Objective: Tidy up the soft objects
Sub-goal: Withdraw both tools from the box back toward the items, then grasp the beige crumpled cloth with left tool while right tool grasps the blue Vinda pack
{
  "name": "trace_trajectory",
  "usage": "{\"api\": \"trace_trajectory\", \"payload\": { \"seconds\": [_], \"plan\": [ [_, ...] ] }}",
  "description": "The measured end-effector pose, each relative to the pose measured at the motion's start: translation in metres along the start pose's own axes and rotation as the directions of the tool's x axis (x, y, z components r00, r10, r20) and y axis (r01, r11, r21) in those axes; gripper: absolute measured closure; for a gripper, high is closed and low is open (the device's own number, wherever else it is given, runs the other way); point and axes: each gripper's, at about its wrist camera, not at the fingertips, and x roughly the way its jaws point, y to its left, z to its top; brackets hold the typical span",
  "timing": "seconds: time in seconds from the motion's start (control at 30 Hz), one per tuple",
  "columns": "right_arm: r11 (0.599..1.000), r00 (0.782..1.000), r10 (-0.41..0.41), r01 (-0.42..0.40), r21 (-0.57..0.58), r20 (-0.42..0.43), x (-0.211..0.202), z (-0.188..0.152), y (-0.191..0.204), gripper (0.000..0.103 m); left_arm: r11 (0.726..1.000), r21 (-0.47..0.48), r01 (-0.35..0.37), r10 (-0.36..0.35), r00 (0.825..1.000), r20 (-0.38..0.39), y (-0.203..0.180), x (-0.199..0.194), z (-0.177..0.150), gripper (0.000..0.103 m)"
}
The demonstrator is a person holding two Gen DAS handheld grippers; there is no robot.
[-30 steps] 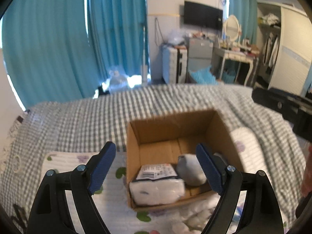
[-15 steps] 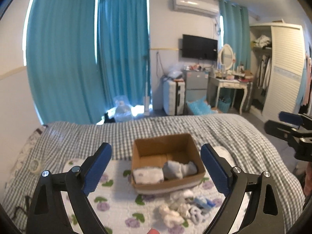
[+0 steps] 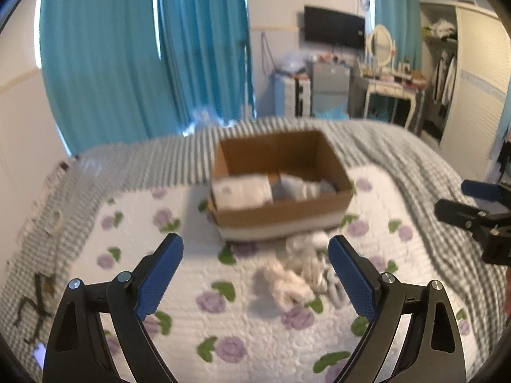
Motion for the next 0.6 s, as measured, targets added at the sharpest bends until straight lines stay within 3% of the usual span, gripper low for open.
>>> {"api": "trace_trajectory", "payload": {
  "seconds": [0.3,0.53,0.6],
  "plan": [
    [0.997,0.987,0.01,0.003,0.08,-0.158,0.106,-0.032,-0.016,0.014,1.0,-0.013,0.018,-0.02,0.987,-0.162,-0.012,0.079,-0.032,0.009],
    [0.996,0.968,0.047,-0.026,0.09,-0.247,0.161,-0.046,-0.017,0.026,0.999,0.025,0.023,-0.016,0.968,-0.252,-0.016,0.121,-0.053,0.011],
    [0.99,0.96,0.093,-0.06,0.128,-0.266,0.174,-0.051,-0.019,0.026,0.999,0.032,0.037,-0.027,0.964,-0.266,-0.016,0.129,-0.058,0.011]
  ]
}}
